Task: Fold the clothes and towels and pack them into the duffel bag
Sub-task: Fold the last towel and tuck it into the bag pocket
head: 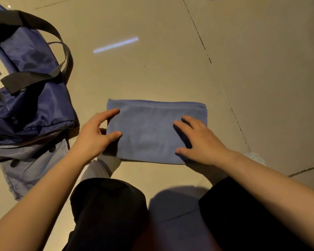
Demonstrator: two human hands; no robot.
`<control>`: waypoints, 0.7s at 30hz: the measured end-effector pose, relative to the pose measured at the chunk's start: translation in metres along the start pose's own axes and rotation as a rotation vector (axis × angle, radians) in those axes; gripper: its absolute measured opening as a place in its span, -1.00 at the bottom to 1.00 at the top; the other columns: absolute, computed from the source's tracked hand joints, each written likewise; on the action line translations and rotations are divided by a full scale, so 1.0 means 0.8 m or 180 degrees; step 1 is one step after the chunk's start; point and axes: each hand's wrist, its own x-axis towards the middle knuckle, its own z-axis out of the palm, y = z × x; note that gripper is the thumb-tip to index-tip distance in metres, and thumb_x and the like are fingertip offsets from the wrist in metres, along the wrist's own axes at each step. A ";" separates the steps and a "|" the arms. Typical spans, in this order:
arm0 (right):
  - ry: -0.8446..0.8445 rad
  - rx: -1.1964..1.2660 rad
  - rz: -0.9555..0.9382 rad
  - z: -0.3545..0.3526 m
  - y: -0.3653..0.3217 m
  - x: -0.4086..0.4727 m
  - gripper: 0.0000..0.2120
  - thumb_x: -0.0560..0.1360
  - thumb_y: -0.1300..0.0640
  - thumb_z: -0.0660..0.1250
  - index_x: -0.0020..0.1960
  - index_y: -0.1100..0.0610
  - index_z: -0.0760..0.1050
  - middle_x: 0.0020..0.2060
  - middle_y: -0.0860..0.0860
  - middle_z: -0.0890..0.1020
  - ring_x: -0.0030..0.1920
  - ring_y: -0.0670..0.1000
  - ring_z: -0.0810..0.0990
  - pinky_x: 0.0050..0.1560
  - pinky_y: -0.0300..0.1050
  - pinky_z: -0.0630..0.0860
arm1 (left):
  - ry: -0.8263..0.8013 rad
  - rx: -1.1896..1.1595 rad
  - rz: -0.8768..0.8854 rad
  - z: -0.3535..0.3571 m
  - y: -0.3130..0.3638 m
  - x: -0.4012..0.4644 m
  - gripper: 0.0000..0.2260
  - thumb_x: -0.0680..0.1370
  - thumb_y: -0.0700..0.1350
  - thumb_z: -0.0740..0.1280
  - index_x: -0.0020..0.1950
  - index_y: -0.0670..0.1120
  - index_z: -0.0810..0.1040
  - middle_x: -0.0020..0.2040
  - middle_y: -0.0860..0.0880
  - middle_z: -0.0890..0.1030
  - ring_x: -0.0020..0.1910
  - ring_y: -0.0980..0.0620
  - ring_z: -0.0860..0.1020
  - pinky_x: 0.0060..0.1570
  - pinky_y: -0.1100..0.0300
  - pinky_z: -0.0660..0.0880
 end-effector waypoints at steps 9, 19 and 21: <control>0.0612 0.4161 0.1691 -0.004 0.004 0.005 -0.59 0.44 -0.28 0.28 0.03 0.05 0.48 -0.09 0.04 0.62 -0.14 0.01 0.64 -0.04 0.04 0.61 | -0.1738 -0.0390 0.0849 0.108 0.098 -0.010 -0.23 0.51 -0.18 0.43 0.48 0.26 0.02 0.27 0.33 0.31 -0.02 0.15 0.60 -0.04 0.44 0.48; 0.1157 0.2257 0.1039 0.002 0.020 0.009 -0.56 0.52 0.27 0.29 0.36 0.05 0.33 -0.13 -0.14 0.50 -0.22 -0.16 0.48 -0.33 -0.49 0.32 | -0.0377 0.2108 0.2574 0.125 -0.006 -0.019 -0.55 0.53 0.08 0.21 0.36 -0.09 0.49 0.33 -0.19 0.49 0.25 -0.23 0.48 0.15 -0.10 0.50; 0.1201 0.2083 0.0968 -0.002 0.026 0.010 -0.53 0.53 0.26 0.29 0.39 0.04 0.30 -0.09 -0.11 0.50 -0.20 -0.08 0.49 -0.36 -0.51 0.29 | -0.0570 0.2657 0.2813 0.130 -0.026 -0.024 -0.51 0.58 0.15 0.13 0.46 -0.01 0.36 0.45 -0.19 0.37 0.39 -0.26 0.36 0.22 -0.19 0.43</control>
